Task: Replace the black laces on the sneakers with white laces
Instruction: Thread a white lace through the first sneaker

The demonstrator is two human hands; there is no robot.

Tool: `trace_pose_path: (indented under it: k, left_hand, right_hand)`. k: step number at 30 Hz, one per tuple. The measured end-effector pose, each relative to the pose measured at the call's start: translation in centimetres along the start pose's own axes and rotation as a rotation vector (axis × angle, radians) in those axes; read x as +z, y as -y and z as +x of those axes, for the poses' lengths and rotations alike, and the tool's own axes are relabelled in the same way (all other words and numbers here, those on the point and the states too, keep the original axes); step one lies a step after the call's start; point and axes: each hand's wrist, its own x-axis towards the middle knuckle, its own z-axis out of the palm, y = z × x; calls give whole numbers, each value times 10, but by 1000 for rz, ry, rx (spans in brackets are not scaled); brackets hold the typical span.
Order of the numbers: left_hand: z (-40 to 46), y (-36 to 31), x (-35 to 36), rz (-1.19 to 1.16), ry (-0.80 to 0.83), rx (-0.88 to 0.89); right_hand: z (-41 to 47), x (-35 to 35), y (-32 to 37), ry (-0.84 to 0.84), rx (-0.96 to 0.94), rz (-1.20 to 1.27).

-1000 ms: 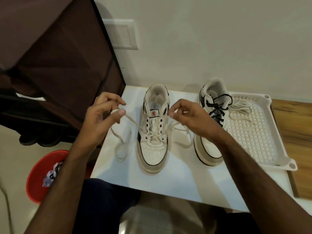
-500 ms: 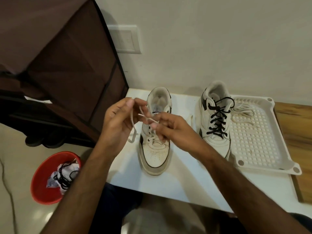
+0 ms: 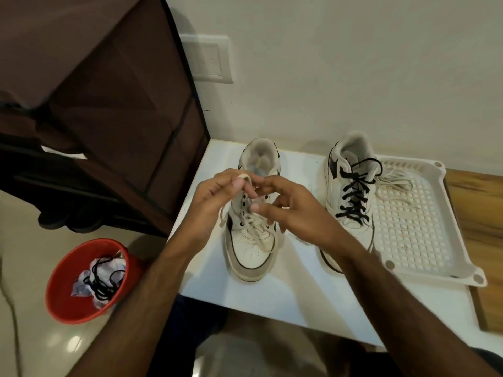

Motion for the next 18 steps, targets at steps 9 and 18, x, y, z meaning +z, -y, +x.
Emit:
trace_pose_path:
  k: [9,18]
  left_hand:
    - [3,10,-7,58,-123,13]
    - [3,-8,-19,-787,-397,10]
  right_hand:
    - [-1,-9,0,-158,-47,141]
    - [-8,-40,-19,215,156,-45]
